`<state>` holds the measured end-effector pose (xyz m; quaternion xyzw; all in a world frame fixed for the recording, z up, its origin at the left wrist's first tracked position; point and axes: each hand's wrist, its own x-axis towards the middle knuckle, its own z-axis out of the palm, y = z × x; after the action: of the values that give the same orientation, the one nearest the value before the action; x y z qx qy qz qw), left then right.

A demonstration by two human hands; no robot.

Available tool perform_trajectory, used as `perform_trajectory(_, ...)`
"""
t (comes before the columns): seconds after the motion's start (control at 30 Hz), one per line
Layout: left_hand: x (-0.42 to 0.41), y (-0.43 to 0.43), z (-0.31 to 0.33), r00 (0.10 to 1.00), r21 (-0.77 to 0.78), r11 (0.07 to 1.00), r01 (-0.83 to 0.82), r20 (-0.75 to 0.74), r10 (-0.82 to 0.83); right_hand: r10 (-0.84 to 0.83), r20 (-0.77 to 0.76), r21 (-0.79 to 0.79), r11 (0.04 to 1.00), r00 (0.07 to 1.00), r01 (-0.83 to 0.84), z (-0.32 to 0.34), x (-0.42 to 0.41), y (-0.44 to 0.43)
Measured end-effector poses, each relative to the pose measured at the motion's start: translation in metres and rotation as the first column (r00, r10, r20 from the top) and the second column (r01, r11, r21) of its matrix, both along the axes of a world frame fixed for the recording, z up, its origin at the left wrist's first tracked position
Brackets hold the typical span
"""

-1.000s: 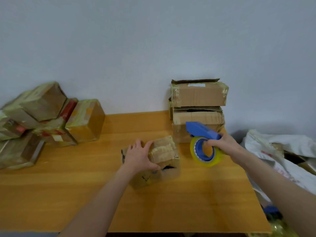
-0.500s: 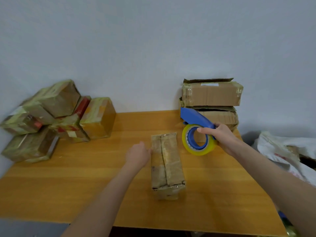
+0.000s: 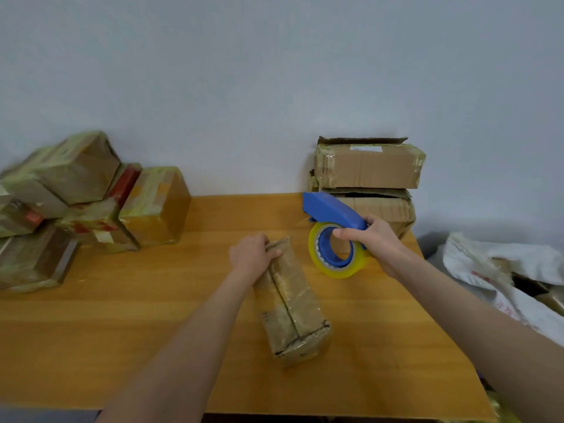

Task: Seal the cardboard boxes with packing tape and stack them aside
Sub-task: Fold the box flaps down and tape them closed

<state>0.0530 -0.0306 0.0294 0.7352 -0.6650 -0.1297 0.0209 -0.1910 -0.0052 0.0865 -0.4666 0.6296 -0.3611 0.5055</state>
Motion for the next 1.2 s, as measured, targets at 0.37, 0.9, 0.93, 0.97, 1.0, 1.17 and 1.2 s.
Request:
perform_trajectory(0.37, 0.027, 0.043, -0.019, 0.928, -0.045, 0.943, -0.330, -0.201, 0.315, 0.344, -0.187, -0.044, 0.933, 0.920, -0.358, 0.038, 0.006, -0.014)
perform_trajectory(0.9, 0.023, 0.053, 0.046, 0.275, 0.309, 0.903, -0.299, -0.878, 0.392, 0.475, -0.130, -0.044, 0.874, 0.870, -0.483, 0.047, 0.009, -0.010)
perform_trajectory(0.93, 0.020, 0.053, 0.052, 0.179, 0.402, 0.886, -0.230, -0.878, 0.445, 0.489, -0.115, -0.049, 0.866, 0.864, -0.497, 0.048, 0.009, -0.010)
perform_trajectory(0.97, 0.016, 0.053, 0.055, 0.128, 0.451, 0.875, -0.175, -0.871, 0.475, 0.502, -0.108, -0.050, 0.859, 0.858, -0.509, 0.048, 0.009, -0.010)
perform_trajectory(1.0, 0.013, 0.052, 0.056, 0.100, 0.472, 0.871, -0.134, -0.868, 0.486, 0.515, -0.107, -0.051, 0.852, 0.851, -0.522, 0.048, 0.009, -0.011)
perform_trajectory(1.17, 0.003, 0.050, 0.069, 0.024, 0.456, 0.884, -0.101, -0.888, 0.460, 0.548, -0.105, -0.060, 0.829, 0.830, -0.556, 0.045, 0.010, -0.011)
perform_trajectory(1.2, 0.002, 0.050, 0.071, 0.010, 0.454, 0.885, -0.106, -0.889, 0.457, 0.549, -0.088, -0.063, 0.830, 0.831, -0.554, 0.045, 0.010, -0.011)
